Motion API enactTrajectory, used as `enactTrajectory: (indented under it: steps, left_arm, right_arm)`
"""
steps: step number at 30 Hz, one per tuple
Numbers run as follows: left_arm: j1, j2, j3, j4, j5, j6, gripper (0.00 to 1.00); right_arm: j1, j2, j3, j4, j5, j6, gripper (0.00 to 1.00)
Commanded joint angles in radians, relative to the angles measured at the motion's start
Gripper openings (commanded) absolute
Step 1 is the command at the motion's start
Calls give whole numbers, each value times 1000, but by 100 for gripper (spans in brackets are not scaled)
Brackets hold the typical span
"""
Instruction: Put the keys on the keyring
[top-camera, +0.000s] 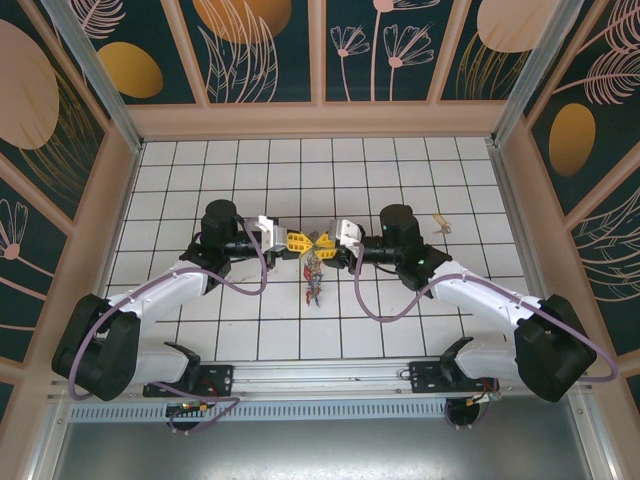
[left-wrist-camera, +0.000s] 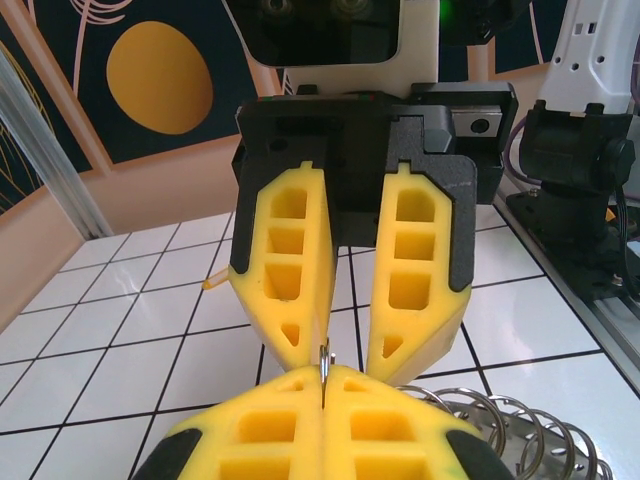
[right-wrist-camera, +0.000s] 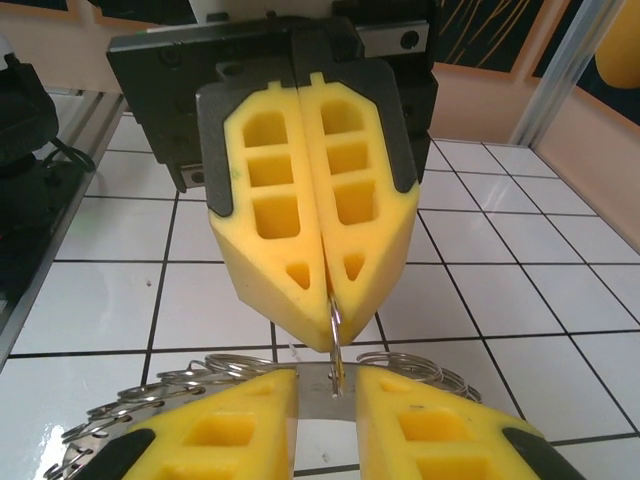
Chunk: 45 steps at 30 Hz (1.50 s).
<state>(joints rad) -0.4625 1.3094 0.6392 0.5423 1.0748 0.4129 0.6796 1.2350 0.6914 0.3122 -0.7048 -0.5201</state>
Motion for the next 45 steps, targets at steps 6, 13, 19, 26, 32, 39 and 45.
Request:
enactTrajectory:
  steps: [6, 13, 19, 26, 32, 39, 45]
  left_arm:
    - [-5, -6, 7, 56, 53, -13, 0]
    - [-6, -8, 6, 39, 53, -12, 0]
    - [-5, -13, 59, -220, 34, 131, 31]
    - [-5, -40, 41, -219, -21, 146, 35]
    - [-5, -10, 63, -215, -27, 150, 36]
    - [-5, 7, 72, -177, -7, 139, 31]
    - [-5, 16, 66, -170, 2, 130, 30]
  right_arm:
    - [-6, 22, 20, 52, -55, 10, 10]
    - [-3, 21, 12, 70, -37, 4, 0]
    - [-3, -11, 6, 22, 40, -39, 0]
    - [-5, -58, -2, -58, 114, -93, 0]
    - [-5, -69, -4, -46, 86, -82, 0]
    - [3, -52, 3, -20, 65, -71, 0]
    - [6, -36, 3, 33, 44, -49, 0]
